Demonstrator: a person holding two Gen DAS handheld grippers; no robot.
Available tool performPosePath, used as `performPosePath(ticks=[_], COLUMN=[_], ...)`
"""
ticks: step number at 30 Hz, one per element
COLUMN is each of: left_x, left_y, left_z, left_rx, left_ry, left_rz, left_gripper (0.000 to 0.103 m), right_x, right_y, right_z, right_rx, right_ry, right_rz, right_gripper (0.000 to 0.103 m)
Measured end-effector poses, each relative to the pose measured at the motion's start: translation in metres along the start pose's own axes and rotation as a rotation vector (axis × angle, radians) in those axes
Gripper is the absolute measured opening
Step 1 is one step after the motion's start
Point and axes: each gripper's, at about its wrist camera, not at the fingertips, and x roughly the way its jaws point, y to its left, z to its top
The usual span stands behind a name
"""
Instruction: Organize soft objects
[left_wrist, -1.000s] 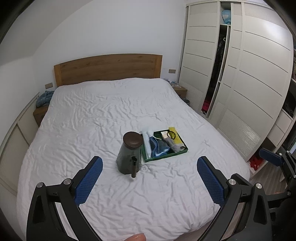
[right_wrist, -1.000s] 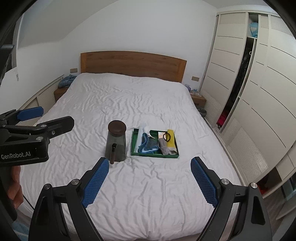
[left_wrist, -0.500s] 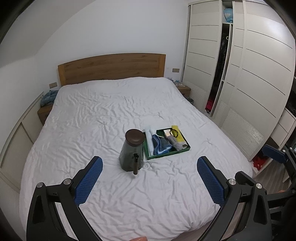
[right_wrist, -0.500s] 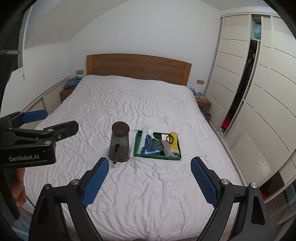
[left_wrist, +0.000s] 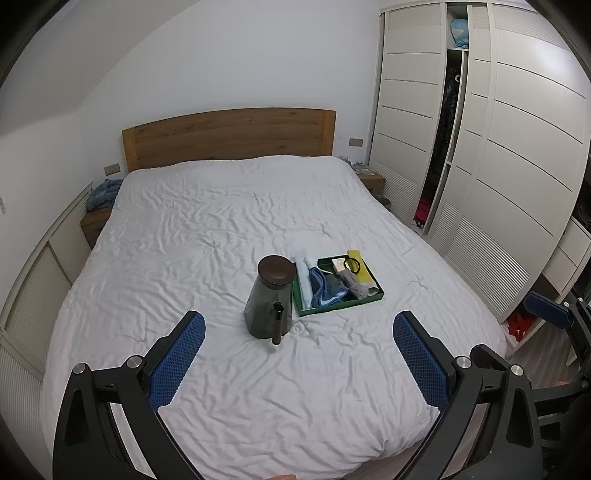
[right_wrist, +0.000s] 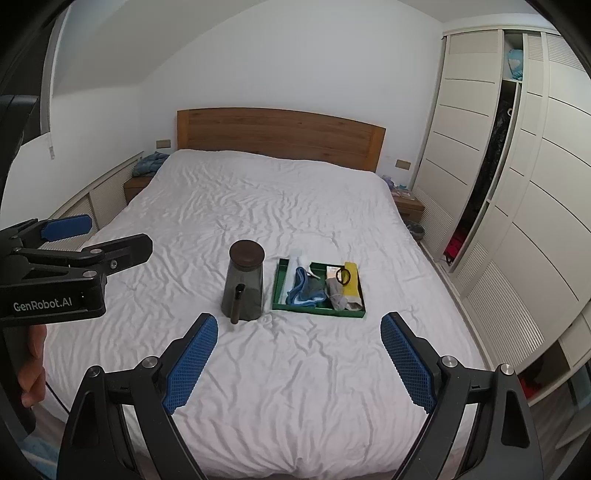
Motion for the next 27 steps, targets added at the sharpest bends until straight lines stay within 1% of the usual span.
performPosePath(ticks=[10, 16, 27], left_x=[-0.002, 0.001, 0.004], left_y=[0.002, -0.001, -0.003], left_z=[-0.003, -0.001, 0.001], left_rx=[-0.004, 0.014, 0.016], left_ry=[0.012, 0.023, 0.025], left_rz=[-0.002, 0.003, 0.003], left_gripper=[0.100, 0.100, 0.100], right_x=[-0.001, -0.002, -0.002], right_y=[0.010, 0.014, 0.015], right_z=[-0.002, -0.001, -0.002], right_rx=[-0.006, -0.003, 0.002], right_ry=[0.001, -0.004, -0.003], right_rz=[0.006, 0.005, 0.001], right_gripper=[0.091, 0.091, 0.091])
